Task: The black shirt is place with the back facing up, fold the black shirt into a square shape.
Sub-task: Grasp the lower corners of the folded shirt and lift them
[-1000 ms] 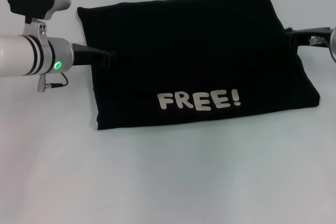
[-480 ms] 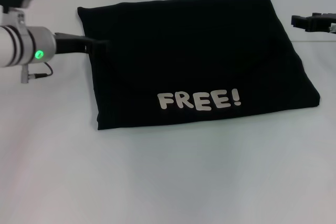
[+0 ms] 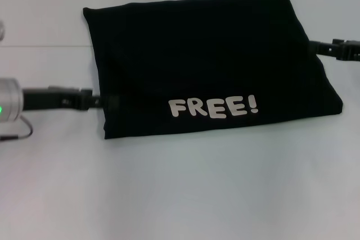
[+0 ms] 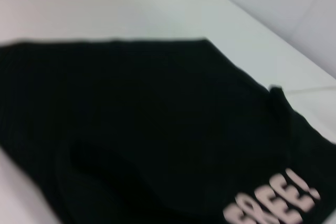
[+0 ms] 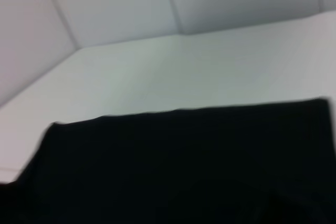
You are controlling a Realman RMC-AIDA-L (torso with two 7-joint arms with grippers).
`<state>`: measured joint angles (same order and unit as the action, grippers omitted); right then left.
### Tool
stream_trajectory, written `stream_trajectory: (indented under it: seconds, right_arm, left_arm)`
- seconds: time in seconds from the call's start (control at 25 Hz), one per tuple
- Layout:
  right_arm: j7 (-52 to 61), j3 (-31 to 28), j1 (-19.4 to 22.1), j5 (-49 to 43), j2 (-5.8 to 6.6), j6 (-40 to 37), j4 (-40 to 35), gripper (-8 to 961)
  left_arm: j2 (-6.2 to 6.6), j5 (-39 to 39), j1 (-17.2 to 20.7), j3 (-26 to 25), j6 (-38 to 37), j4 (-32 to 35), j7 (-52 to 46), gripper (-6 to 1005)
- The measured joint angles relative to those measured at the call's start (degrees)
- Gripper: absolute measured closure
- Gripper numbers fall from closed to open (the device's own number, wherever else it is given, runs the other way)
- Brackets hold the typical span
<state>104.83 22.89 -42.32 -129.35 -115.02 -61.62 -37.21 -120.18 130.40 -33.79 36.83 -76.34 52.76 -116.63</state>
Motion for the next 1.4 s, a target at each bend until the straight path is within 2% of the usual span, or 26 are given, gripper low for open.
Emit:
stream_trajectory:
  seconds: [0.08,0.28,0.64,1.0,1.4]
  right_arm:
    - [-0.4,0.1,0.9,0.8,0.02,-2.9,0.0,157]
    - [-0.1,0.2,1.4,0.8,0.23,-8.1,0.0,156]
    - [1.8,0.2,1.2,0.8,1.09,-8.6,-0.1,157]
    - [1.9,1.5,1.0,0.8,1.38,-7.9,-0.1,156]
    - [1.9,1.6,1.2,0.9,1.44,-7.7,-0.1,157]
  left_arm:
    - [-0.20,0.0,1.7,-0.1,-1.4,-0.1,1.3,76]
    - [-0.92,0.4,3.0,-0.2,0.2,-2.4,2.2,92]
    - [-0.02,0.5,0.0,0.0,9.0,-11.9,-5.1,122]
    - [-0.18,0.5,-1.3,0.2,8.6,-14.3,-4.9,151]
    - [-0.38,1.3,-1.7,3.9,8.5,-14.4,-4.7,184]
